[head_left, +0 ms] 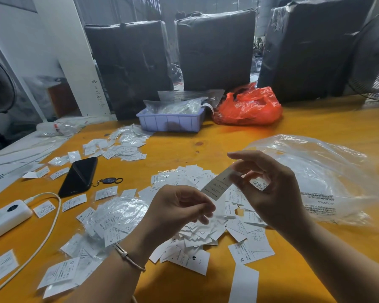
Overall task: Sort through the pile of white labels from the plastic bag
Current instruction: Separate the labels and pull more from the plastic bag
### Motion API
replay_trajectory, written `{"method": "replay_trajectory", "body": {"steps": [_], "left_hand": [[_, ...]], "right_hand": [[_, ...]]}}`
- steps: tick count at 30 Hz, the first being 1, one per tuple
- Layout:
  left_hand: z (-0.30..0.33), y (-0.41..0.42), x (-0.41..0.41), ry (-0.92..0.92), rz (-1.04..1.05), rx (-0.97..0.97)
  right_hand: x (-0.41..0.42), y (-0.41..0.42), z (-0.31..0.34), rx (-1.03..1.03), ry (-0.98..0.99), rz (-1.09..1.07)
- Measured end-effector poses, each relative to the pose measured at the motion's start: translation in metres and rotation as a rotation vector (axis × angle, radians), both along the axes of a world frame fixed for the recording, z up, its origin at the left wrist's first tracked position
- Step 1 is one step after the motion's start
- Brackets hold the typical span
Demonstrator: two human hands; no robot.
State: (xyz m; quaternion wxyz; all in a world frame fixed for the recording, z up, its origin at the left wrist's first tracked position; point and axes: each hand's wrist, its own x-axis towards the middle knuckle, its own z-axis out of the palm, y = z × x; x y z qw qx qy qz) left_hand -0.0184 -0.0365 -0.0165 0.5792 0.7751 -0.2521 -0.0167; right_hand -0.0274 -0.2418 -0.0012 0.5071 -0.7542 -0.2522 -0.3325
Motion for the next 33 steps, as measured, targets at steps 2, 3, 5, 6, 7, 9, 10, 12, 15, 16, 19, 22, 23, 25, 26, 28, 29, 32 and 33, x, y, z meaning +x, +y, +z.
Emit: {"method": "replay_trajectory", "body": {"steps": [2, 3, 5, 6, 7, 9, 10, 12, 15, 16, 19, 22, 23, 25, 26, 28, 29, 32, 33], "left_hand": [[-0.001, 0.000, 0.001, 0.002, 0.005, 0.020], [-0.001, 0.000, 0.001, -0.002, 0.007, 0.030], [-0.002, -0.001, 0.003, -0.007, 0.014, 0.043], [-0.002, -0.001, 0.003, -0.006, 0.017, 0.047], [-0.002, -0.001, 0.003, -0.002, 0.017, 0.051], [-0.003, -0.001, 0.003, 0.016, 0.009, 0.054], [-0.003, -0.001, 0.003, 0.025, 0.006, 0.055], [-0.004, -0.002, 0.003, 0.037, 0.001, 0.057], [-0.005, -0.004, 0.003, 0.034, -0.001, 0.058], [-0.005, -0.004, 0.002, 0.029, -0.001, 0.058], [-0.003, -0.004, 0.002, 0.040, 0.013, 0.062], [-0.004, -0.004, 0.004, 0.078, 0.042, 0.072], [-0.005, -0.004, 0.005, 0.090, 0.048, 0.067], [-0.006, -0.003, 0.005, 0.097, 0.058, 0.054], [-0.005, -0.003, 0.005, 0.097, 0.064, 0.046], [-0.004, -0.004, 0.004, 0.103, 0.069, 0.022], [-0.004, -0.004, 0.004, 0.106, 0.069, 0.010], [-0.004, -0.004, 0.004, 0.105, 0.069, -0.015], [-0.004, -0.004, 0.004, 0.103, 0.069, -0.021]], "right_hand": [[0.000, -0.001, 0.000, -0.003, 0.020, 0.016], [0.001, -0.001, 0.001, 0.001, 0.032, 0.025], [0.001, -0.003, 0.001, 0.015, 0.059, 0.041], [0.002, -0.003, 0.002, 0.016, 0.070, 0.045], [0.002, -0.004, 0.001, 0.011, 0.078, 0.046], [0.003, -0.003, 0.000, -0.005, 0.092, 0.055], [0.002, -0.002, -0.001, -0.017, 0.096, 0.059], [0.002, 0.001, -0.004, -0.069, 0.098, 0.062], [0.002, 0.004, -0.008, -0.174, 0.101, 0.091], [0.002, 0.004, -0.008, -0.203, 0.089, 0.090], [0.004, 0.001, -0.007, -0.233, -0.003, -0.017], [0.005, -0.002, -0.005, -0.165, 0.009, -0.034], [0.005, -0.001, -0.005, -0.157, 0.028, -0.010], [0.004, 0.003, -0.008, -0.154, 0.072, 0.050], [0.003, 0.004, -0.009, -0.149, 0.090, 0.074], [0.003, 0.006, -0.011, -0.142, 0.120, 0.104], [0.003, 0.006, -0.011, -0.141, 0.134, 0.113], [0.004, 0.004, -0.010, -0.141, 0.147, 0.131], [0.005, 0.003, -0.009, -0.134, 0.152, 0.141]]}}
